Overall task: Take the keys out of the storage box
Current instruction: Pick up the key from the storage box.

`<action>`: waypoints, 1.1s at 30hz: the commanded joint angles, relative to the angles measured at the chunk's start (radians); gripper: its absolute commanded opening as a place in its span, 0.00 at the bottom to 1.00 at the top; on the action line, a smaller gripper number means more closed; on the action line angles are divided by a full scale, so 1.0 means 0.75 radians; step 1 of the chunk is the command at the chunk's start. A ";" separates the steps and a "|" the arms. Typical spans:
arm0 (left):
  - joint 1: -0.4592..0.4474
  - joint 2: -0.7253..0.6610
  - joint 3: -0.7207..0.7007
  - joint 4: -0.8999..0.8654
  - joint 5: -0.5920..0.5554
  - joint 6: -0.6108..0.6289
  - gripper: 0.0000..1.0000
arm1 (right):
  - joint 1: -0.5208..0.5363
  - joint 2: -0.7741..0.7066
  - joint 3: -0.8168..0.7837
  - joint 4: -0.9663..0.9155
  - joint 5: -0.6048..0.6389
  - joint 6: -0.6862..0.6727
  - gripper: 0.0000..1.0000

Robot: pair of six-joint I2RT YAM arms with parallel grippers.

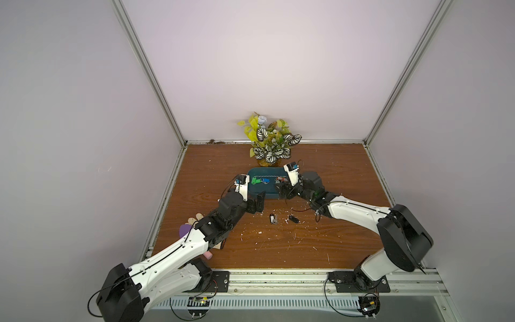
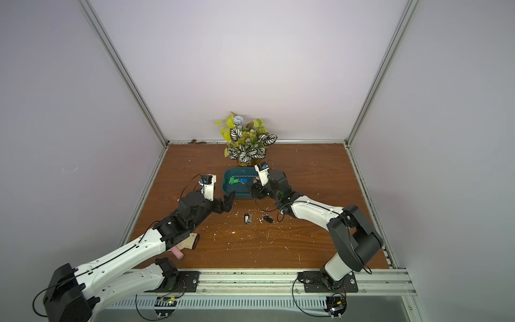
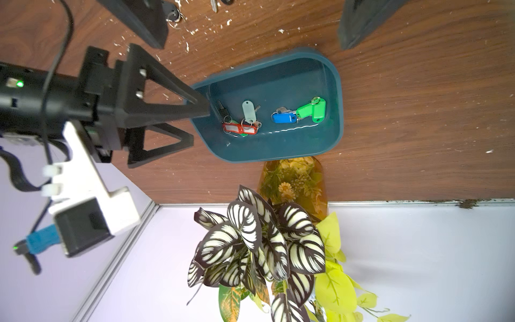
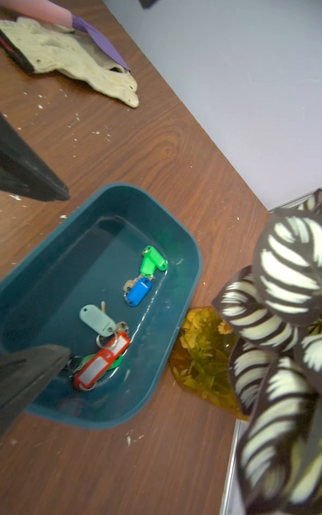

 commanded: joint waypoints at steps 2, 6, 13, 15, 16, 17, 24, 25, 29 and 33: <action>0.028 0.014 -0.016 -0.008 -0.089 0.024 0.99 | 0.032 0.138 0.170 -0.024 -0.005 -0.046 0.87; 0.029 0.004 -0.026 -0.018 -0.119 0.017 0.99 | 0.047 0.248 0.288 -0.063 0.015 -0.074 0.85; 0.043 -0.001 -0.067 0.018 -0.234 0.055 0.99 | 0.053 0.356 0.428 -0.154 -0.086 -0.064 0.80; 0.044 -0.010 -0.094 0.061 -0.270 0.072 0.99 | 0.056 0.360 0.446 -0.178 -0.082 -0.072 0.78; 0.047 -0.015 -0.112 0.086 -0.289 0.085 0.99 | 0.061 0.361 0.456 -0.195 -0.063 -0.077 0.78; 0.054 -0.020 -0.130 0.111 -0.303 0.096 0.99 | 0.063 0.363 0.468 -0.214 -0.039 -0.082 0.79; 0.196 -0.019 -0.197 0.223 -0.200 0.111 0.99 | 0.068 0.402 0.526 -0.328 0.134 -0.069 0.76; 0.216 -0.014 -0.198 0.233 -0.176 0.109 0.99 | 0.067 0.414 0.538 -0.341 0.151 -0.067 0.75; 0.269 0.011 -0.200 0.269 -0.121 0.112 0.99 | 0.068 0.506 0.648 -0.424 0.159 -0.078 0.73; 0.284 0.035 -0.202 0.276 -0.125 0.124 0.99 | 0.062 0.601 0.742 -0.482 0.244 -0.068 0.72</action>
